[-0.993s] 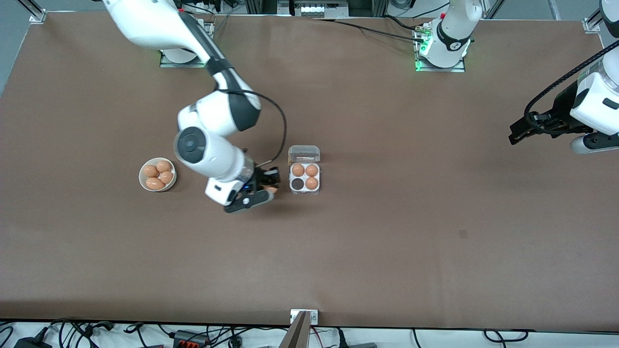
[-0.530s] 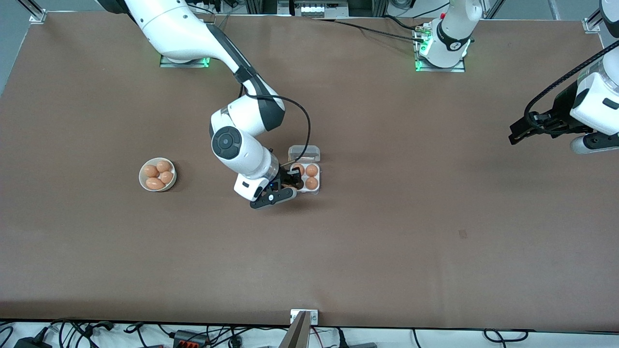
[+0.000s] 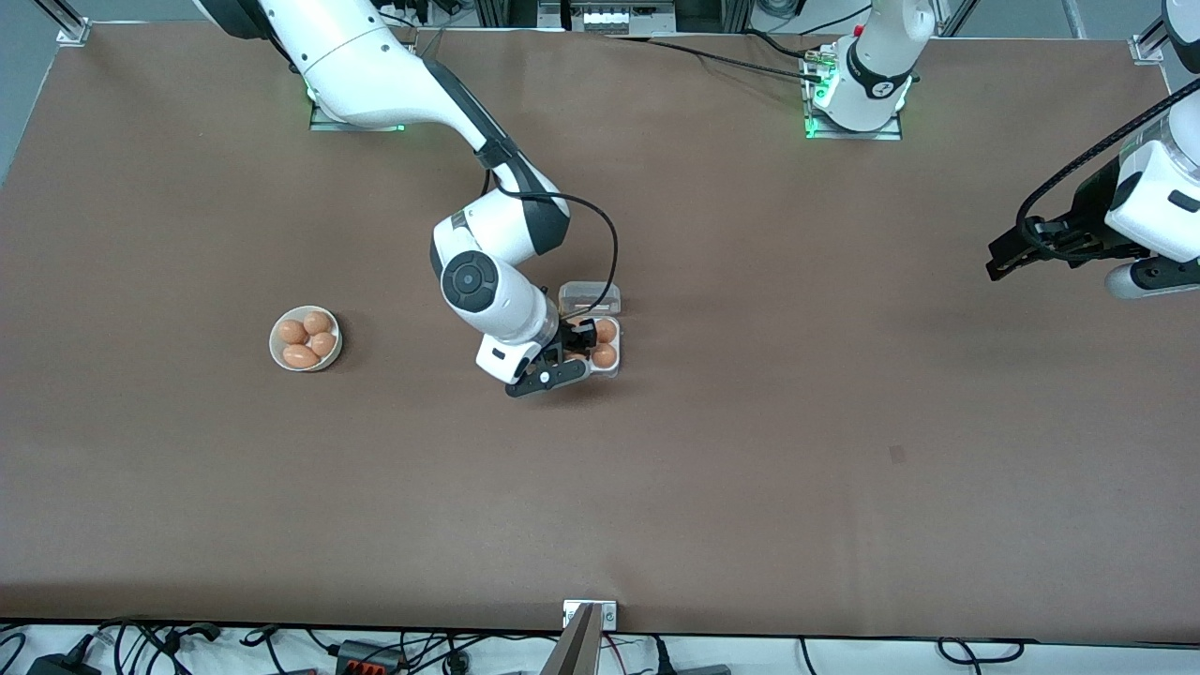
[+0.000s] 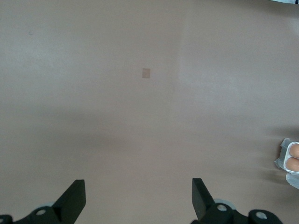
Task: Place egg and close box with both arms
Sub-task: 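Lower the egg into the empty box cup and open the right gripper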
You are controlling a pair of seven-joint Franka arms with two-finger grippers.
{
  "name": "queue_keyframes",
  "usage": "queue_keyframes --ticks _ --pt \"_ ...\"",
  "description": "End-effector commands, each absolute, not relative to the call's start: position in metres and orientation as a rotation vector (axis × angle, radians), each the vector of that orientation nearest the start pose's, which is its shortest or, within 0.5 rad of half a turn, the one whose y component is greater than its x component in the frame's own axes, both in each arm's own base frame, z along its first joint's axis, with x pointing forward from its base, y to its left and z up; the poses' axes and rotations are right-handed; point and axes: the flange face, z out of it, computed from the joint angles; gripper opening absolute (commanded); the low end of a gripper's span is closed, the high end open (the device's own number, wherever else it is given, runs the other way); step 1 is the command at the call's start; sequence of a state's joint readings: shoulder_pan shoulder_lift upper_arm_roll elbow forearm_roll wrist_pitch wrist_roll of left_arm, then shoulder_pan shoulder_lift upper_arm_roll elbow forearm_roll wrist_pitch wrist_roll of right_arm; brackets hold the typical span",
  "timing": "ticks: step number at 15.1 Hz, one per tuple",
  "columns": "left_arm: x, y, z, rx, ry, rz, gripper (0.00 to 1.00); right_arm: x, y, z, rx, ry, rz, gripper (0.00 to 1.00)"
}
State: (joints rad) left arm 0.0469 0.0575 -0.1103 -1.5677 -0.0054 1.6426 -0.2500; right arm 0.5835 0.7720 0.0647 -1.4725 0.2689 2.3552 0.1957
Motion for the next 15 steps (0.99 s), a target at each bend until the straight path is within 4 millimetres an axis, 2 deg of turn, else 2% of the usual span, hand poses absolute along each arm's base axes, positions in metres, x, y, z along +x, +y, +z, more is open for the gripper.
queue_keyframes --ticks 1,9,10,11,12,15 --pt "0.577 -0.036 0.606 -3.163 -0.277 -0.015 1.0 0.585 0.438 0.232 -2.852 -0.342 -0.005 0.14" --pt "0.577 -0.036 0.606 -3.163 -0.277 -0.015 1.0 0.585 0.436 0.225 -2.862 -0.344 0.002 0.15" --pt "0.577 -0.036 0.606 -3.163 -0.277 -0.015 1.0 0.585 0.436 0.225 -2.862 -0.346 0.002 0.2" --pt "0.577 -0.036 0.606 -3.163 -0.277 -0.015 1.0 0.585 0.437 0.226 -2.86 -0.337 0.002 0.63" --pt "0.577 -0.036 0.606 -3.163 -0.277 -0.015 1.0 0.587 0.435 0.227 -2.863 -0.314 0.002 1.0" --pt "0.577 -0.036 0.606 -3.163 -0.277 -0.015 1.0 0.589 0.433 0.237 -2.874 -0.255 0.019 1.0"
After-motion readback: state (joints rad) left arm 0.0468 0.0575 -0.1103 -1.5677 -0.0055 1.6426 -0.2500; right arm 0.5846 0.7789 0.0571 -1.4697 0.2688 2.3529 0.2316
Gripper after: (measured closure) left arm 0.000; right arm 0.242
